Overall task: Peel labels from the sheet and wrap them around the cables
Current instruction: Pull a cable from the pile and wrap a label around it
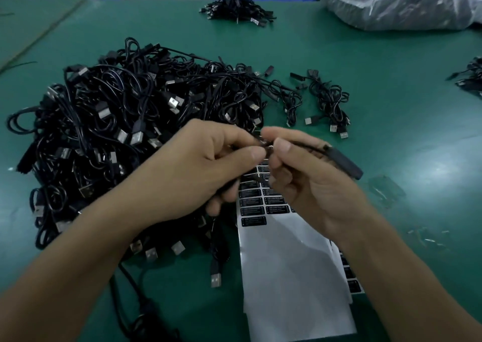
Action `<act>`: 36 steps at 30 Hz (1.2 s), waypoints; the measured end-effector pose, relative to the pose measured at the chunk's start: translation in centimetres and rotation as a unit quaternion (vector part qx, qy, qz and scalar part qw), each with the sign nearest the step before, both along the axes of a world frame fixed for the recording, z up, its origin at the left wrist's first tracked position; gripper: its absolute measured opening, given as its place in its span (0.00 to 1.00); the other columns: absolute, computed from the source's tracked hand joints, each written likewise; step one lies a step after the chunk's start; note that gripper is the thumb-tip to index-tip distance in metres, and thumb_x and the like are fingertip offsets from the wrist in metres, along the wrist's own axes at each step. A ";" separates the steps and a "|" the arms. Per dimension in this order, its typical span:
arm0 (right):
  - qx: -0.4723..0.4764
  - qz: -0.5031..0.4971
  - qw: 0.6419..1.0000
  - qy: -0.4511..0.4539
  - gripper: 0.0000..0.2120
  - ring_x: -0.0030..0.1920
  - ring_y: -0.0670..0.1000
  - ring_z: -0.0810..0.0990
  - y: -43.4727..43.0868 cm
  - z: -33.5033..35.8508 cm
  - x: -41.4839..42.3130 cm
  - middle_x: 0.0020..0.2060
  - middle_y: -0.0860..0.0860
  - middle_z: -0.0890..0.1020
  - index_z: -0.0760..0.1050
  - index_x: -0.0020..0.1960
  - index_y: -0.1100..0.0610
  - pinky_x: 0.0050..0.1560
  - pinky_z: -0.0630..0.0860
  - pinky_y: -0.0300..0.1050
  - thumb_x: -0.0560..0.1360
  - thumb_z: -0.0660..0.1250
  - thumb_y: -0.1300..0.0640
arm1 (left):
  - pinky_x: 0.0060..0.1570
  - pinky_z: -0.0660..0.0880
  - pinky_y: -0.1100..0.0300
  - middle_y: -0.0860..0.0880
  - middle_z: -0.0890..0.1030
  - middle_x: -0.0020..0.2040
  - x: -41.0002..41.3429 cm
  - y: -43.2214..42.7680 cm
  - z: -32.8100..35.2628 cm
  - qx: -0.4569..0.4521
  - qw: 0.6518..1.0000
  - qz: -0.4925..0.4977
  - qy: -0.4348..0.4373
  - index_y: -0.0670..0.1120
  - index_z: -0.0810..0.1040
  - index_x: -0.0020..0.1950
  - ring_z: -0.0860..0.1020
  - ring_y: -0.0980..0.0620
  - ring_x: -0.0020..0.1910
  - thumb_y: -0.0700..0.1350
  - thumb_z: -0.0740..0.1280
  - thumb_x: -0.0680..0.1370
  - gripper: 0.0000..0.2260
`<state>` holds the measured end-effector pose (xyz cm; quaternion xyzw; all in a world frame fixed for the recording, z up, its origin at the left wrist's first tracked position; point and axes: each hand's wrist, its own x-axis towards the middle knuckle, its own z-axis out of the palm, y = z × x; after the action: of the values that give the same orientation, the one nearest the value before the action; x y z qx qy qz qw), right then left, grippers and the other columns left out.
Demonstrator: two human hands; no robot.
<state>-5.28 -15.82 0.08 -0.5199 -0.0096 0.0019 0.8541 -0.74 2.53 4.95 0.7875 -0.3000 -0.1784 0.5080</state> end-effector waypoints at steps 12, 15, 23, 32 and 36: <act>-0.072 -0.128 0.988 0.046 0.10 0.33 0.47 0.82 -2.2 -0.1 0.4 0.36 0.56 0.85 0.83 0.47 0.60 0.33 0.78 0.35 0.66 0.73 0.60 | 0.32 0.74 0.67 0.65 0.82 0.34 1.6 1.9 0.0 0.221 0.955 0.111 -0.165 0.58 0.82 0.41 0.80 0.68 0.33 0.50 0.70 0.78 0.06; -0.101 -0.099 0.990 0.012 0.07 0.34 0.48 0.83 -1.8 -0.2 0.3 0.38 0.57 0.86 0.85 0.45 0.57 0.34 0.79 0.36 0.66 0.73 0.60 | 0.38 0.74 0.67 0.63 0.82 0.36 1.5 2.3 0.1 0.256 0.947 0.100 -0.164 0.60 0.82 0.52 0.79 0.68 0.39 0.51 0.75 0.73 0.09; -0.180 -0.047 0.981 -0.049 0.06 0.31 0.48 0.82 -0.2 -0.3 -0.1 0.35 0.55 0.86 0.84 0.46 0.56 0.31 0.77 0.38 0.69 0.74 0.59 | 0.38 0.81 0.58 0.66 0.82 0.41 0.1 -0.1 -0.7 0.150 0.971 0.087 -0.165 0.62 0.82 0.49 0.81 0.64 0.40 0.66 0.62 0.72 0.14; -0.439 -0.187 0.878 0.036 0.02 0.35 0.41 0.80 -2.2 -0.9 0.0 0.35 0.42 0.84 0.82 0.43 0.46 0.39 0.79 0.45 0.73 0.74 0.50 | 0.26 0.71 0.53 0.53 0.75 0.31 0.2 -0.9 -3.2 0.195 0.960 0.073 -0.189 0.55 0.70 0.48 0.72 0.55 0.25 0.52 0.54 0.83 0.07; -0.485 -0.220 0.844 0.058 0.05 0.41 0.36 0.80 -3.1 -0.9 0.1 0.40 0.34 0.82 0.80 0.43 0.45 0.43 0.76 0.35 0.76 0.70 0.54 | 0.30 0.64 0.57 0.57 0.72 0.33 -1.0 -1.3 -3.0 0.259 0.933 0.019 -0.249 0.57 0.65 0.51 0.71 0.58 0.30 0.59 0.51 0.80 0.08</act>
<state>-5.14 -18.87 -0.82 -0.8555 0.1570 -0.1519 0.4695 -1.78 1.21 1.91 0.9163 -0.3457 -0.0384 0.1986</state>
